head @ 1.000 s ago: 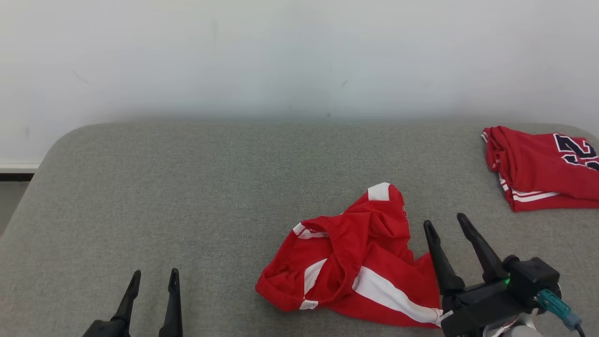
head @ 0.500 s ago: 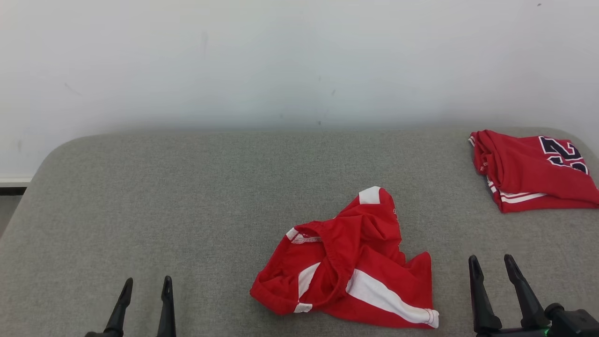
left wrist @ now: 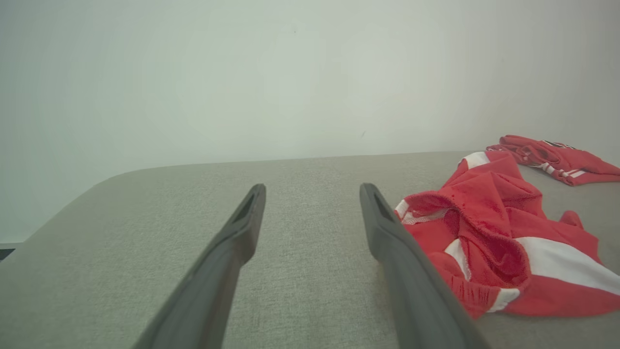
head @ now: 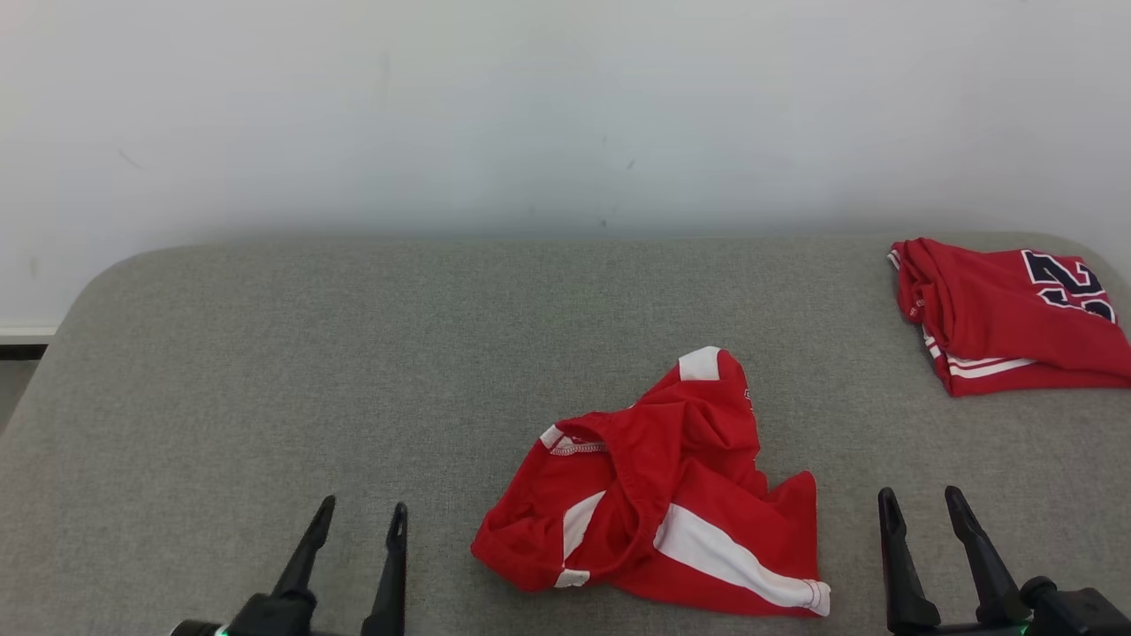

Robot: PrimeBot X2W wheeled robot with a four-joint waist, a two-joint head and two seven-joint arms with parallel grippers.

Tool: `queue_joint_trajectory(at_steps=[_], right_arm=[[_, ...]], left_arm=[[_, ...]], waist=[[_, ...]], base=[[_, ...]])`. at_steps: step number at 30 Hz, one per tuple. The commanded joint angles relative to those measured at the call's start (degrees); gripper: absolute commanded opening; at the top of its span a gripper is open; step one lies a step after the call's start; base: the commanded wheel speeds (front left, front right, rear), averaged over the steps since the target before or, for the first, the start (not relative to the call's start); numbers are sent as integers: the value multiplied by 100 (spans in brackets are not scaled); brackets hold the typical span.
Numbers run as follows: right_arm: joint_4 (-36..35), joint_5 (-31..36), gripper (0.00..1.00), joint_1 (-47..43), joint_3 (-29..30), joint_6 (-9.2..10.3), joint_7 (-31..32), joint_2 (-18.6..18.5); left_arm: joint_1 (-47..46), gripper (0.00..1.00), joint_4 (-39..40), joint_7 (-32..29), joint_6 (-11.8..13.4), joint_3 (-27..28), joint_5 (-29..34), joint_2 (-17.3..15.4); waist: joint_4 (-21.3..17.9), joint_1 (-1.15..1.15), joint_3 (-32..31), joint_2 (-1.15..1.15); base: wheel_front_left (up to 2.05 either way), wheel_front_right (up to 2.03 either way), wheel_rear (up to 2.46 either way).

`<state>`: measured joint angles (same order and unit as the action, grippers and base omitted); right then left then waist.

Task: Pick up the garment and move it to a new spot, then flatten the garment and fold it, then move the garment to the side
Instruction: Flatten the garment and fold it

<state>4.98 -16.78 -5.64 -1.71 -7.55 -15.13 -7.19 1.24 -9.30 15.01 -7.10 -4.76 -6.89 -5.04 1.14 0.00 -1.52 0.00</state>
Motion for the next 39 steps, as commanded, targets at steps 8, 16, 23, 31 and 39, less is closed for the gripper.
queue_joint_trajectory(at_steps=[8, 16, 23, 31, 39], right_arm=[[100, -49, 100, 187, -197, 16, 0, -16], [162, -104, 100, 305, -238, 16, 0, -35], [175, -111, 100, 353, -253, 16, 1, -24], [162, -83, 100, 414, -244, 16, 0, -7], [107, -46, 100, 401, -166, 16, 1, 20]], left_arm=[[-931, 100, -497, -306, -27, -1486, -352, -231], [-1587, 100, -973, -632, -28, -2822, -787, -663], [-1979, 100, -1264, -975, -28, -3783, -1066, -1102], [-2331, 0, -1848, -1282, -28, -4370, -1250, -1336], [-2521, 0, -2045, -912, -28, -4308, -1447, -1168]], waist=[[-211, 0, 170, 0], [-506, 0, 380, 0], [-645, 0, 471, 0], [-722, 0, 514, 0], [-673, 0, 544, 0]], base=[[0, 0, 0], [0, 0, 0], [0, 0, 0], [0, 0, 0], [0, 0, 0]])
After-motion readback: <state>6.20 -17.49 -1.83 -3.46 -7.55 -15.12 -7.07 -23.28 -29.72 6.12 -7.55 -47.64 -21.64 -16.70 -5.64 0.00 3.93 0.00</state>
